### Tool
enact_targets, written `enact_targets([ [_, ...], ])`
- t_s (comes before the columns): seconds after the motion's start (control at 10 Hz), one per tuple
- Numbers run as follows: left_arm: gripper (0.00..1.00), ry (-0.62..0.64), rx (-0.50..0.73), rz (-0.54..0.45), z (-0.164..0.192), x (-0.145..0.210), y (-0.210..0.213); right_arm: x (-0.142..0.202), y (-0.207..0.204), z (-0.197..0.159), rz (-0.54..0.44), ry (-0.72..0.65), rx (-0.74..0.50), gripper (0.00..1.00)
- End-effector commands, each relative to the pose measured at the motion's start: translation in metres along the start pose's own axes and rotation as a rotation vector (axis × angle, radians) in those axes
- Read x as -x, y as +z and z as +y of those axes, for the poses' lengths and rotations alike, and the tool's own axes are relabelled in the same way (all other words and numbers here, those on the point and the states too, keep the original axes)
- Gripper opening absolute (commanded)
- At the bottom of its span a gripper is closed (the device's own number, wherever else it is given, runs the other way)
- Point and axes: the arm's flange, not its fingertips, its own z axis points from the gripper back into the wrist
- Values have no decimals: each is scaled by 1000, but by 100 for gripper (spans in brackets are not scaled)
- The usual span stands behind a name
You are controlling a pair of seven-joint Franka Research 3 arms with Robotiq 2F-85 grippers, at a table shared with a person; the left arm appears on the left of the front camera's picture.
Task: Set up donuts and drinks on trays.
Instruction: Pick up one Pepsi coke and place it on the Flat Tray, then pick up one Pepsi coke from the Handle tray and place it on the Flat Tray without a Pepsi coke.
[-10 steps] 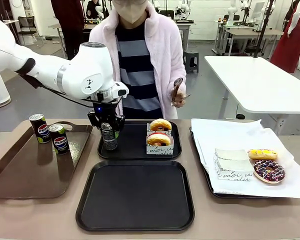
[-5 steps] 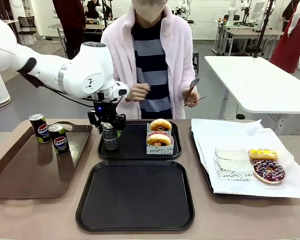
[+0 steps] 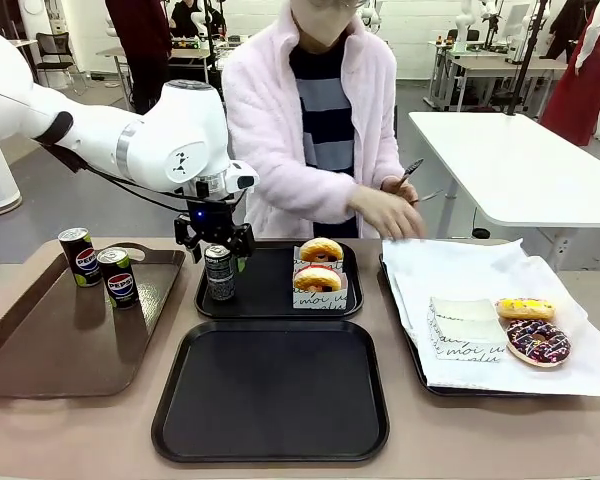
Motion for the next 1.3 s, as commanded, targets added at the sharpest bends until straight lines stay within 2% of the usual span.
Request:
enact_targets([
  [0.0, 100, 13, 12, 6, 0, 6, 20, 1, 0, 1, 5, 0, -2, 100],
  [0.4, 100, -97, 58, 16, 24, 89, 109, 1, 0, 1, 5, 0, -2, 100],
  [0.5, 100, -112, 76, 8, 37, 117, 124, 1, 0, 1, 5, 0, -2, 100],
  [0.7, 100, -123, 105, -12, 55, 150, 137, 1, 0, 1, 5, 0, -2, 100],
  [0.9, 100, -103, 134, -30, 74, 170, 138, 1, 0, 1, 5, 0, -2, 100],
  [1.1, 100, -86, 133, -26, 84, 174, 137, 1, 0, 1, 5, 0, -2, 100],
  [1.2, 100, -90, 100, -14, 73, 169, 144, 1, 0, 1, 5, 0, -2, 100],
])
